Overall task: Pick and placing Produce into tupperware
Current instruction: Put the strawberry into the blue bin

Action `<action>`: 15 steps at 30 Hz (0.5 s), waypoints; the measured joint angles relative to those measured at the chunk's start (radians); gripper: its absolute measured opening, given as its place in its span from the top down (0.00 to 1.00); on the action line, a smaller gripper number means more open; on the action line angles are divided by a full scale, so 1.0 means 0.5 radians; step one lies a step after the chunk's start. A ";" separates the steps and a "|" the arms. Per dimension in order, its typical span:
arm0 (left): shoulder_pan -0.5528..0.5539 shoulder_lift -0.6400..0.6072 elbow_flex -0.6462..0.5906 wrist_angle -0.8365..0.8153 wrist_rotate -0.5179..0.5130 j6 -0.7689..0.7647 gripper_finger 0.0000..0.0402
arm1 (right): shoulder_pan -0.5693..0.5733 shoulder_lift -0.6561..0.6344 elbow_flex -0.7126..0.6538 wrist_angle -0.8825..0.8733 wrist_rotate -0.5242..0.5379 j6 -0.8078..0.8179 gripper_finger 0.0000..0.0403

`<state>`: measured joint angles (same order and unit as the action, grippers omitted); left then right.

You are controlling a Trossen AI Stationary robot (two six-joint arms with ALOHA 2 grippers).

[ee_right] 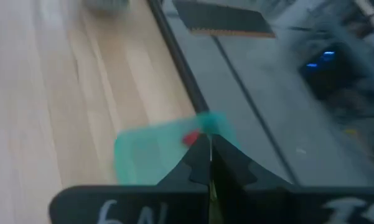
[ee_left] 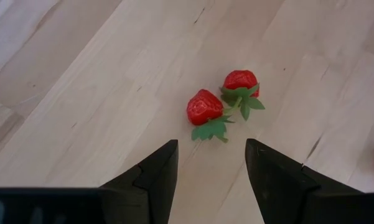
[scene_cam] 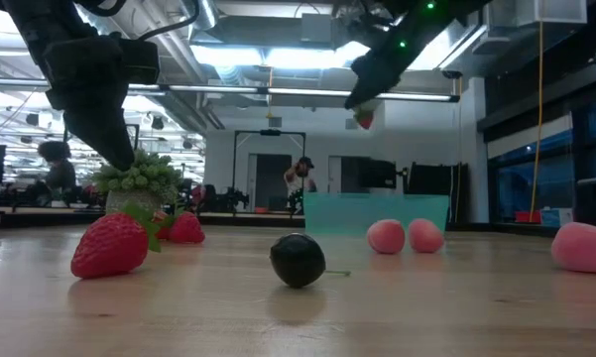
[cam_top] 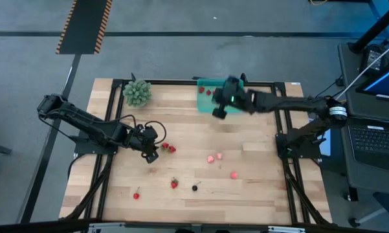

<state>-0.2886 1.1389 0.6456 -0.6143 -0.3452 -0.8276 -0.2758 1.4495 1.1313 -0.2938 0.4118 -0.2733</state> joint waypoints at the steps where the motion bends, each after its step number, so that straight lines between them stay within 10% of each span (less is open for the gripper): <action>1: 0.000 0.000 0.000 -0.001 -0.014 0.000 0.55 | -0.077 0.011 0.042 0.010 -0.143 -0.001 0.98; 6: 0.000 0.000 0.000 0.000 -0.063 0.000 0.56 | -0.455 0.113 0.125 0.105 -0.817 0.121 0.98; 15: 0.001 0.000 0.000 0.004 -0.080 0.001 0.55 | -0.701 0.698 0.200 0.386 -1.308 0.310 0.98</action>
<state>-0.2883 1.1389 0.6456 -0.6125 -0.3851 -0.8272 -0.6262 1.7986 1.2312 -0.1009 -0.2420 -0.1185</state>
